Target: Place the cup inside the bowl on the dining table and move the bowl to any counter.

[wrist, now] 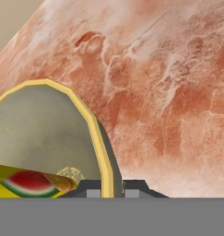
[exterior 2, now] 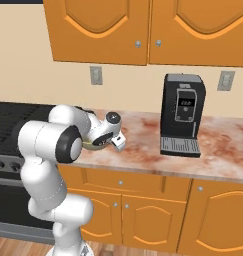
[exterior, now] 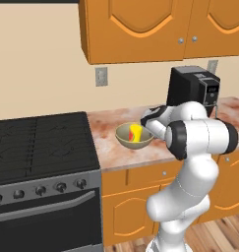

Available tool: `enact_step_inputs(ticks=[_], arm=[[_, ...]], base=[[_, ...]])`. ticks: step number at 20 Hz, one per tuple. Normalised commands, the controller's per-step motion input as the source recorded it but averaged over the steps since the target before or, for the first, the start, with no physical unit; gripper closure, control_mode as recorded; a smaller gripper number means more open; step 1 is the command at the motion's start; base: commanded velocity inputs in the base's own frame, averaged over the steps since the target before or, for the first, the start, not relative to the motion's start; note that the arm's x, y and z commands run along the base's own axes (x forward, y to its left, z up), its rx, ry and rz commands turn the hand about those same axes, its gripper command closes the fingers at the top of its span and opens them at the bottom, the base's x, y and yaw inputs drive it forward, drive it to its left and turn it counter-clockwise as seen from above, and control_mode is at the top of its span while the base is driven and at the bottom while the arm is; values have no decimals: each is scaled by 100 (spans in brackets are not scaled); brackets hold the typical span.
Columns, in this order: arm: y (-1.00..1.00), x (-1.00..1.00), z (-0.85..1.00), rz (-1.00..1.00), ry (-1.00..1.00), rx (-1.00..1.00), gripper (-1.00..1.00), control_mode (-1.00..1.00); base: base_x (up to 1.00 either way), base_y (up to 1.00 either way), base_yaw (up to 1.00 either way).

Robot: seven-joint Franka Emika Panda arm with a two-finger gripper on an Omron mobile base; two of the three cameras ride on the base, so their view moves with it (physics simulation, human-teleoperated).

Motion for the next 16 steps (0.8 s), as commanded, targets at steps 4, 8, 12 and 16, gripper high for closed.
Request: enact_step_inputs(ticks=[4, 8, 12, 16], arm=[[0, 6, -16, -3, 0, 0, 100, -100], [0, 5, -14, -2, 0, 0, 100, -100], [0, 6, -13, -2, 0, 0, 100, -100], [0, 0, 0, 0, 0, 0, 100, -100]], base=[[0, 0, 0], [0, 0, 0], [0, 0, 0], [0, 0, 0]])
